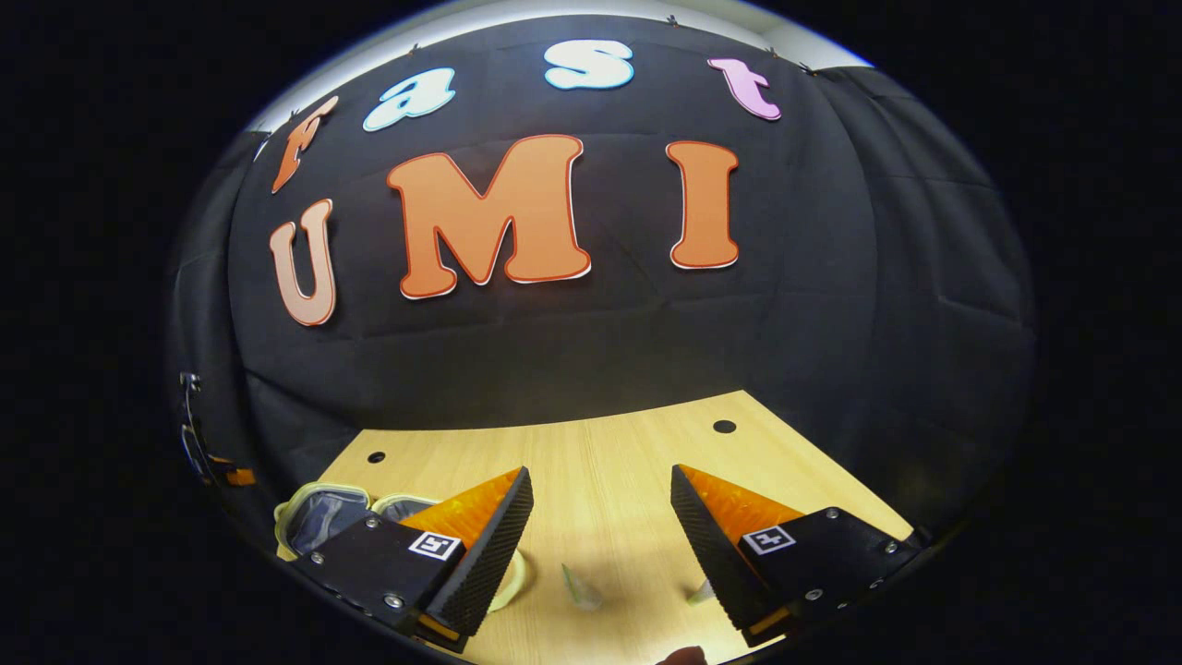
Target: First open the suitcase, pack the skin care products into it, and then close the suitcase.
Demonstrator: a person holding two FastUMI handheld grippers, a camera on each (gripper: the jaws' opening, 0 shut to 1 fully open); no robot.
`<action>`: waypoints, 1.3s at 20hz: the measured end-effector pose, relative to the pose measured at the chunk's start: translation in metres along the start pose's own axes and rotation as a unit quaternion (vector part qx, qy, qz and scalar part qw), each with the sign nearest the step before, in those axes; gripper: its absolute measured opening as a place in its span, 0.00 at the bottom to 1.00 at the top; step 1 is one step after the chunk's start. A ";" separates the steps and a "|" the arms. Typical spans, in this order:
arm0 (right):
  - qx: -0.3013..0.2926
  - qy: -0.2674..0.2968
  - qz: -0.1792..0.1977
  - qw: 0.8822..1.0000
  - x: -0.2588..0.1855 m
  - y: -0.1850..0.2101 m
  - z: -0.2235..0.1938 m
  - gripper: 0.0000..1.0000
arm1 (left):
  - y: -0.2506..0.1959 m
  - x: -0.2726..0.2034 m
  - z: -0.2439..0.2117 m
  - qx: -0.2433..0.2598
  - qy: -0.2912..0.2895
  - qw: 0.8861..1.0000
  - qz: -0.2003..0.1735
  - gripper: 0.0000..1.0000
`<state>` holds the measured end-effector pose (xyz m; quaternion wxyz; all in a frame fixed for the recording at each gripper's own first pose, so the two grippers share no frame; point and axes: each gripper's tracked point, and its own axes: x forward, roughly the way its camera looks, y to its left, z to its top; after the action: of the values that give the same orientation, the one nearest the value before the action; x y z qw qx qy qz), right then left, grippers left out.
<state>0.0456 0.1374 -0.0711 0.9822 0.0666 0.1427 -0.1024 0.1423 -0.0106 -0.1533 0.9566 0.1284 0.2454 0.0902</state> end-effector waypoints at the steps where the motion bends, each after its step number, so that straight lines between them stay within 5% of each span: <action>1: -0.005 -0.003 0.001 1.000 0.000 -0.004 0.000 0.95 | -0.015 -0.015 0.019 -0.001 -0.018 1.000 -0.006 0.97; 7: -0.028 -0.001 0.018 0.999 0.002 -0.034 -0.007 0.95 | -0.155 -0.081 0.080 -0.039 -0.100 0.991 -0.074 0.96; 12: -0.021 0.004 0.029 0.999 0.004 -0.071 -0.012 0.95 | -0.280 -0.133 0.101 -0.016 -0.163 0.981 -0.103 0.97; 17: -0.022 0.017 0.038 0.999 0.005 -0.111 -0.024 0.95 | -0.423 -0.163 0.077 -0.011 -0.146 0.975 -0.165 0.96; 26: -0.029 0.063 0.031 0.997 0.009 -0.193 -0.056 0.95 | -0.576 -0.158 0.002 -0.008 -0.121 0.975 -0.188 0.96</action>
<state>-0.0028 -0.0424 -0.1463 0.9756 0.0486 0.2046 -0.0637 0.0706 -0.5959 -0.2481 0.9800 0.0824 0.1471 -0.1054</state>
